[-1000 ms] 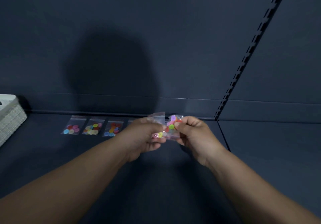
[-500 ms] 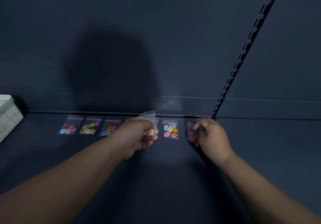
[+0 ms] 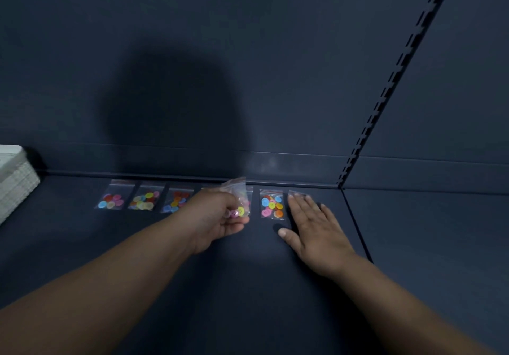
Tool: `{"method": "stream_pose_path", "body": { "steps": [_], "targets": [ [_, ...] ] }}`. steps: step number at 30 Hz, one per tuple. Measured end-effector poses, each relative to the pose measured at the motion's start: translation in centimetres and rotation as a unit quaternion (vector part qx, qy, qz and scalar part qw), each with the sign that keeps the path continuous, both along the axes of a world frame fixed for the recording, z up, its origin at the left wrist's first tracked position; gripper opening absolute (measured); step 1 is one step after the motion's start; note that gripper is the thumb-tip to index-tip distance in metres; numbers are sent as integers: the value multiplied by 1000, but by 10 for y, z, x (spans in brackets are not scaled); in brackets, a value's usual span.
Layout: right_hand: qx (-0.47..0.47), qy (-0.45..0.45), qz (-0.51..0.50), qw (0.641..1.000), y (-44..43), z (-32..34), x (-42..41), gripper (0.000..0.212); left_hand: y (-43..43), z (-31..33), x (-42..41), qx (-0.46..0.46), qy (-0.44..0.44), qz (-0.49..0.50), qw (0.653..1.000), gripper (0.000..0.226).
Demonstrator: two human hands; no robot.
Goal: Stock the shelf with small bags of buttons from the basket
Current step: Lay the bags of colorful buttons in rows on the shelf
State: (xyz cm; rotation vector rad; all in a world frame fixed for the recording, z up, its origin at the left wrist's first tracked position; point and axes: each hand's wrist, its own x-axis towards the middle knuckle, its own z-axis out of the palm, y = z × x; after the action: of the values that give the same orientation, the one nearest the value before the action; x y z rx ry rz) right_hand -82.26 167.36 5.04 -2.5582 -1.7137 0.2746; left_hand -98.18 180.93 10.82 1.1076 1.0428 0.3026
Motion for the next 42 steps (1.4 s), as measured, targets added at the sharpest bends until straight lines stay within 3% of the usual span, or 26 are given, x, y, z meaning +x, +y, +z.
{"method": "stream_pose_path", "body": {
  "steps": [13,17,20,22,24,25,26,30,32,34,36,40,42],
  "targets": [
    [-37,-19,42,998,0,3,8,109,-3,3,-2,-20,-10,9,1000,12],
    [12,23,21,999,0,5,5,102,-4,4,-2,-16,-30,-5,999,17],
    [140,67,-16,988,0,10,-3,95,-6,5,-1,-6,-43,-26,999,18],
    [237,204,-86,946,4,20,-12,49,-10,7,3,19,-39,-52,998,17],
    [295,431,-137,842,11,32,-26,12,-15,7,9,46,-31,-66,996,17],
    [307,514,-148,787,13,37,-30,6,-19,8,13,55,-32,-69,996,18],
    [313,550,-154,759,13,41,-32,4,-23,8,17,61,-35,-75,995,18],
    [339,571,-211,718,7,45,-21,11,-36,9,34,108,-34,-117,987,18],
    [352,561,-263,701,1,45,-6,16,-36,4,39,174,4,-122,977,27],
    [357,526,-309,708,-5,43,13,18,-35,-3,38,289,74,-149,943,36],
    [343,463,-332,747,-11,37,30,17,-34,-7,34,422,142,-199,873,39],
    [189,163,-281,927,-24,23,43,32,-36,-15,29,566,191,-303,742,50],
    [179,55,-221,957,-28,18,36,41,-37,-21,28,599,208,-351,689,56]
  ]
}}
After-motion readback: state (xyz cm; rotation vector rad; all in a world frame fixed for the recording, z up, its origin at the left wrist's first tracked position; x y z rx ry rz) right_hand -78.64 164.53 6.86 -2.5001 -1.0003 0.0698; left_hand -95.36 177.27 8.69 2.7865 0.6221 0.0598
